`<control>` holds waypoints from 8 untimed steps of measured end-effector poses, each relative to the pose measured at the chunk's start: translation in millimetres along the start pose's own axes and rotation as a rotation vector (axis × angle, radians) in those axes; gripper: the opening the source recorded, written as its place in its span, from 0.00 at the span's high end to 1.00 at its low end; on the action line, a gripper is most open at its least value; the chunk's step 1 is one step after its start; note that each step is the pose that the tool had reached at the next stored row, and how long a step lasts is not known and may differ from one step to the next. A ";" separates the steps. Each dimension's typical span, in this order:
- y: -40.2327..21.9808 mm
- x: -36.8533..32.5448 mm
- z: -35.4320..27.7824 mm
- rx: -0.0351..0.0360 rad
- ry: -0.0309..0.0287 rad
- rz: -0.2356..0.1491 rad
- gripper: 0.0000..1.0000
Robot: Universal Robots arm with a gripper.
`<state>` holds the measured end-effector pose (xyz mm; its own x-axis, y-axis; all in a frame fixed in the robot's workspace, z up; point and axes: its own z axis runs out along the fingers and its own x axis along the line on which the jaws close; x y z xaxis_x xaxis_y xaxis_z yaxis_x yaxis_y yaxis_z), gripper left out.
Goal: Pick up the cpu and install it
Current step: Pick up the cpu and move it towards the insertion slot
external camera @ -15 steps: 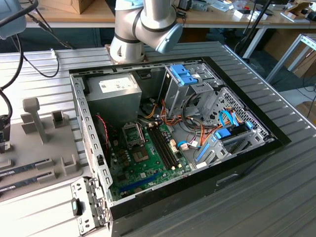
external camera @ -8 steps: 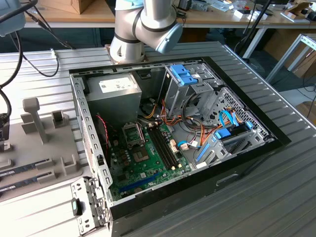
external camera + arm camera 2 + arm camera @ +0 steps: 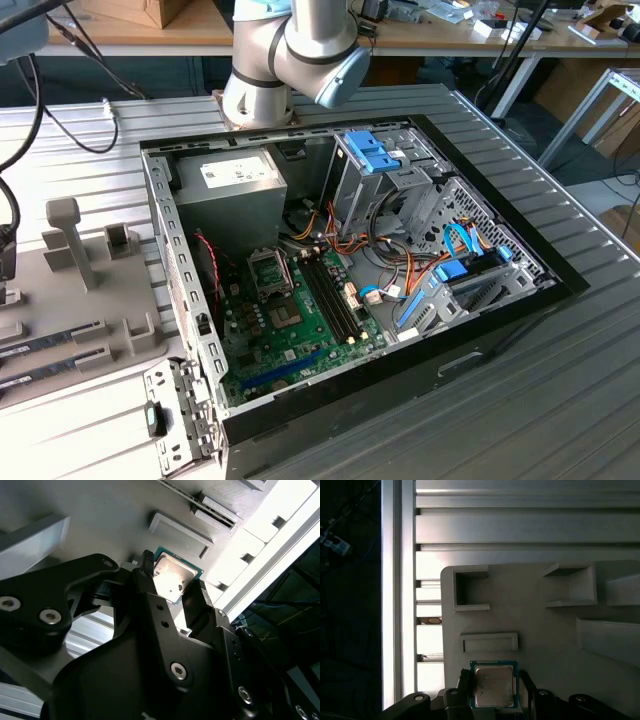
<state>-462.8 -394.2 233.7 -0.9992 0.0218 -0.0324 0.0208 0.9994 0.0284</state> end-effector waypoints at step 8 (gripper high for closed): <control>0.1 -0.1 -4.5 -0.0002 0.0000 0.000 0.53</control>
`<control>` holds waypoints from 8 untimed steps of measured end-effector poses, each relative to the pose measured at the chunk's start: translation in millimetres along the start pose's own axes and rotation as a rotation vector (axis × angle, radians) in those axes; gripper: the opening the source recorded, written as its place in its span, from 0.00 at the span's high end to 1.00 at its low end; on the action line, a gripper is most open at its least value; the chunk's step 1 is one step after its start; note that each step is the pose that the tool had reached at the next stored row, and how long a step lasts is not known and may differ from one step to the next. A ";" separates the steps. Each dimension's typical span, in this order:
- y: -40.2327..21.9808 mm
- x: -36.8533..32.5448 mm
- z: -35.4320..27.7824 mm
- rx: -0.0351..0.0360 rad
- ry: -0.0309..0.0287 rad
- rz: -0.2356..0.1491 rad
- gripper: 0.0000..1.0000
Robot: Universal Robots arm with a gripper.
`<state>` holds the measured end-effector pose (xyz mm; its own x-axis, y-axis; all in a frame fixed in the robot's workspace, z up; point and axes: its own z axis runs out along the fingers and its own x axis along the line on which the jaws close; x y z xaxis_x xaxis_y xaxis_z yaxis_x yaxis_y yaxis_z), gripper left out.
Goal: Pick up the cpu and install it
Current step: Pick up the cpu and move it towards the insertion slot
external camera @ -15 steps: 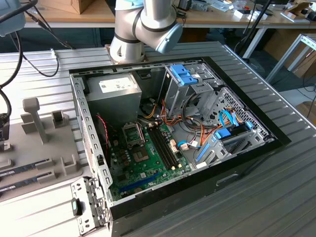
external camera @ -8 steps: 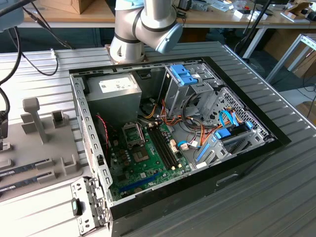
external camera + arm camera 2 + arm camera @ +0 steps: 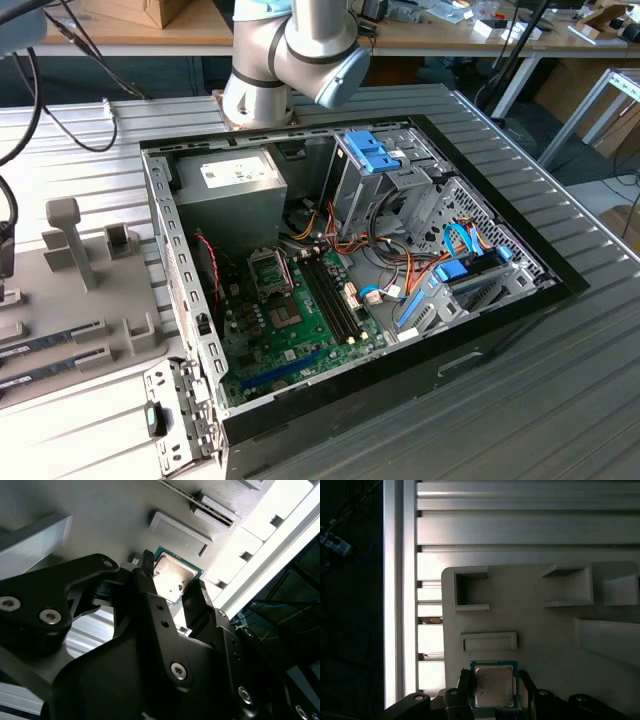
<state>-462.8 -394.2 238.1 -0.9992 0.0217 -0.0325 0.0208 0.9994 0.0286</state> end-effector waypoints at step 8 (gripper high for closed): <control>0.2 -0.2 -6.2 0.0000 0.0000 0.000 0.53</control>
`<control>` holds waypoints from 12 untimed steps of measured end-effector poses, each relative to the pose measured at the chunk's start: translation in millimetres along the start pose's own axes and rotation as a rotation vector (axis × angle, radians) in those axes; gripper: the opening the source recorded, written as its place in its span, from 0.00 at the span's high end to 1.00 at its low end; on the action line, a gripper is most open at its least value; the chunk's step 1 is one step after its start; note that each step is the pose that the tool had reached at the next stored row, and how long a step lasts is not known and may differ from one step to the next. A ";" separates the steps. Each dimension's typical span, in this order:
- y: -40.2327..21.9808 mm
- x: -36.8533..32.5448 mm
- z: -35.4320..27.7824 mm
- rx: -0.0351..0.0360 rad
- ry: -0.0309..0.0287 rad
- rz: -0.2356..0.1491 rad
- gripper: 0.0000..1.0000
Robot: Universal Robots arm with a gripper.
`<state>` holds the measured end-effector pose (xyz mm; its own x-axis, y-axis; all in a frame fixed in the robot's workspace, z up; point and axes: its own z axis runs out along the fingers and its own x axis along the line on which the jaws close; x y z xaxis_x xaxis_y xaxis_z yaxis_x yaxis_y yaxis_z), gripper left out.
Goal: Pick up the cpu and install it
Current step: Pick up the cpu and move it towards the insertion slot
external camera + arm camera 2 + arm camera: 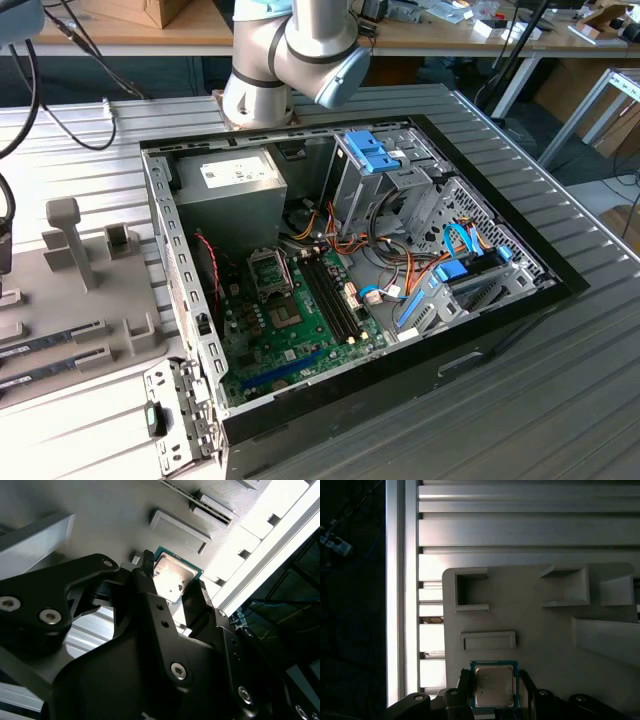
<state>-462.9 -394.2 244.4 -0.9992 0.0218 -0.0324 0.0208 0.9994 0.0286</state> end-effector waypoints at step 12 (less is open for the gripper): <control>0.2 -0.2 -6.6 -0.0008 -0.0001 0.000 0.53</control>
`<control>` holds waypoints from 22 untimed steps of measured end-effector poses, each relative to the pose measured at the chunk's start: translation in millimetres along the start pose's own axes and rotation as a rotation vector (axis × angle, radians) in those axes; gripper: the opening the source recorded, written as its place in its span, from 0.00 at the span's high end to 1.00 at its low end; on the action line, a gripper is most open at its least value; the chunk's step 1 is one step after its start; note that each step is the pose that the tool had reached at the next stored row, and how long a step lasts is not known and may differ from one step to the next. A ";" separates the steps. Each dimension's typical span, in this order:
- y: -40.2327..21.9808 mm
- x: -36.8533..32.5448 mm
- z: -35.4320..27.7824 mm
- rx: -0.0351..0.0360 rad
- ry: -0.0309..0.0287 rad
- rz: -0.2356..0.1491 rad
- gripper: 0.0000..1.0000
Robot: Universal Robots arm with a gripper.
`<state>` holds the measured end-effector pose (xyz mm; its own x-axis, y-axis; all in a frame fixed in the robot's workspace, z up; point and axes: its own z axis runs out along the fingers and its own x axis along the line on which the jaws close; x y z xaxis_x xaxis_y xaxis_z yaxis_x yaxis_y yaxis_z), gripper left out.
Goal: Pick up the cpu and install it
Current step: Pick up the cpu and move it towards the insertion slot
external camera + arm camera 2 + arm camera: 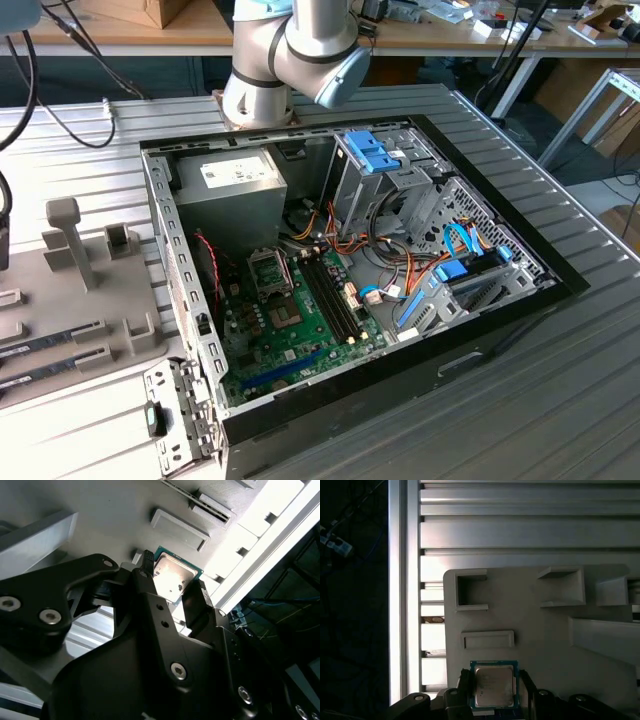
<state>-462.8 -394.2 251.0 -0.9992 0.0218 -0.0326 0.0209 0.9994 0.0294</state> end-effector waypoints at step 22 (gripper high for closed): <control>0.9 -0.9 -29.0 -0.0061 0.0002 0.000 0.53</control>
<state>-462.8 -394.2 280.0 -0.9992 0.0220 -0.0324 0.0208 0.9992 0.0355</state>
